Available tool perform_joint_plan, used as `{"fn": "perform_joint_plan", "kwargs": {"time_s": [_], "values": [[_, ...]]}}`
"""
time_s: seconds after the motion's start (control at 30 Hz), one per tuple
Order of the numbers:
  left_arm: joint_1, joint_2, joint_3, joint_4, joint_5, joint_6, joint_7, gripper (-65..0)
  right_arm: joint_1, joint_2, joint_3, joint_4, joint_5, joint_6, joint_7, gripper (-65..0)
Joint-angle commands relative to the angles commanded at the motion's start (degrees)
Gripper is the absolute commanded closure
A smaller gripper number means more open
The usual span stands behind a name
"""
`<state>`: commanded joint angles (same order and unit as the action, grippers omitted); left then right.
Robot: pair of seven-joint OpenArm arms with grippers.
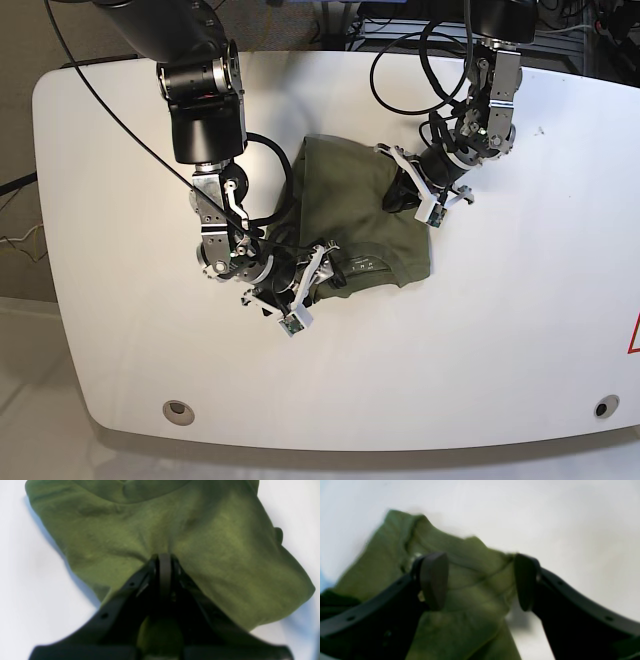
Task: Fold the T-shirt properly
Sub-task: 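Tuck the bundle edge under with the right gripper while left holds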
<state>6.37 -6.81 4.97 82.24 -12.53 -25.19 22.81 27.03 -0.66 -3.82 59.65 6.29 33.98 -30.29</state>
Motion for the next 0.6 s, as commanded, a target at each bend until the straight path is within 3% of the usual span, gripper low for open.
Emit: {"fn": "perform_joint_plan", "kwargs": {"time_s": [0.5, 0.6], "values": [[0.0, 0.0, 0.0, 0.0, 0.09, 0.0, 0.0, 0.0, -0.09, 0.0, -0.09, -1.93, 0.0, 0.09, 1.05, -38.7], [0.0, 0.0, 0.0, 0.0, 0.09, 0.0, 0.0, 0.0, -0.09, 0.0, -0.09, -1.93, 0.0, 0.26, 1.05, -34.6]]}}
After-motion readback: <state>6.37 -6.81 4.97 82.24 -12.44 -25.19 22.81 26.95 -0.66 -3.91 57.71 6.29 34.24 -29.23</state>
